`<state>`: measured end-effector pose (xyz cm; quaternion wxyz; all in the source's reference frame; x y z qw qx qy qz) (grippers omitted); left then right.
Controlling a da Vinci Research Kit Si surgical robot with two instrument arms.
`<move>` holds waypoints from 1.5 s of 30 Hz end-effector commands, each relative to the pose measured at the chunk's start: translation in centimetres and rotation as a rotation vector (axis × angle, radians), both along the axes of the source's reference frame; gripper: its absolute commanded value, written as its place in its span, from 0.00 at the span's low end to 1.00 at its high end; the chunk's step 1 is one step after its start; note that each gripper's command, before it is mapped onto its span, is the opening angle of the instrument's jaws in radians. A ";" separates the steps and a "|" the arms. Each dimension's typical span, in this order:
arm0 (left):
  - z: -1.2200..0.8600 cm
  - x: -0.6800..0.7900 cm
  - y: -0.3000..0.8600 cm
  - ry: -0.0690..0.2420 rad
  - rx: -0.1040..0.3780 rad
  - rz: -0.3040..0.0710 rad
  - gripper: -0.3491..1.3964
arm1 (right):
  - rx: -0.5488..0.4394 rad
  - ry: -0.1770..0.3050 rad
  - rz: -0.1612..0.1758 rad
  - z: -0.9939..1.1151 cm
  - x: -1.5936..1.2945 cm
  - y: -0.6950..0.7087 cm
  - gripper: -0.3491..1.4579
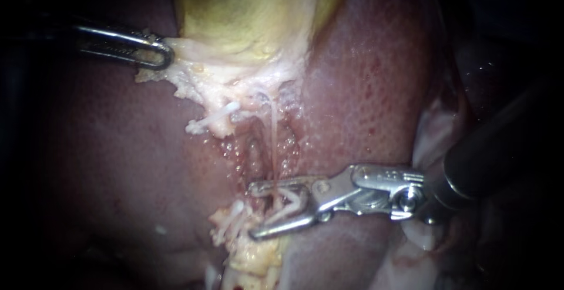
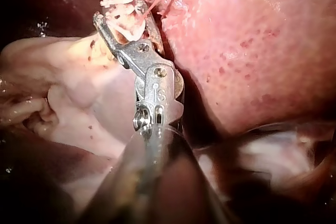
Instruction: Clipping first clip right tube
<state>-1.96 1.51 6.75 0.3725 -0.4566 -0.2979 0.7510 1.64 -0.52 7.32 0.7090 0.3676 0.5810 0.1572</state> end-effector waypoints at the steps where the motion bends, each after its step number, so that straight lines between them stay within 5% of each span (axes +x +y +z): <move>1: 0.00 0.00 0.00 0.000 0.000 0.000 0.00 | 0.011 0.005 -0.005 -0.03 0.00 -0.01 0.46; 9: 0.00 0.01 0.00 0.000 0.000 0.000 0.00 | 0.035 0.044 -0.045 -0.24 -0.01 -0.06 0.44; 23: 0.00 0.01 0.00 0.000 0.000 0.000 0.00 | 0.067 0.034 -0.046 -0.28 0.02 0.00 0.38; 31: 0.00 0.01 0.00 0.000 0.000 0.000 0.00 | 0.070 0.012 0.003 -0.33 0.02 0.08 0.29; 45: 0.00 0.01 0.00 0.000 0.000 0.000 0.00 | 0.176 -0.028 0.006 -0.35 -0.02 0.10 0.00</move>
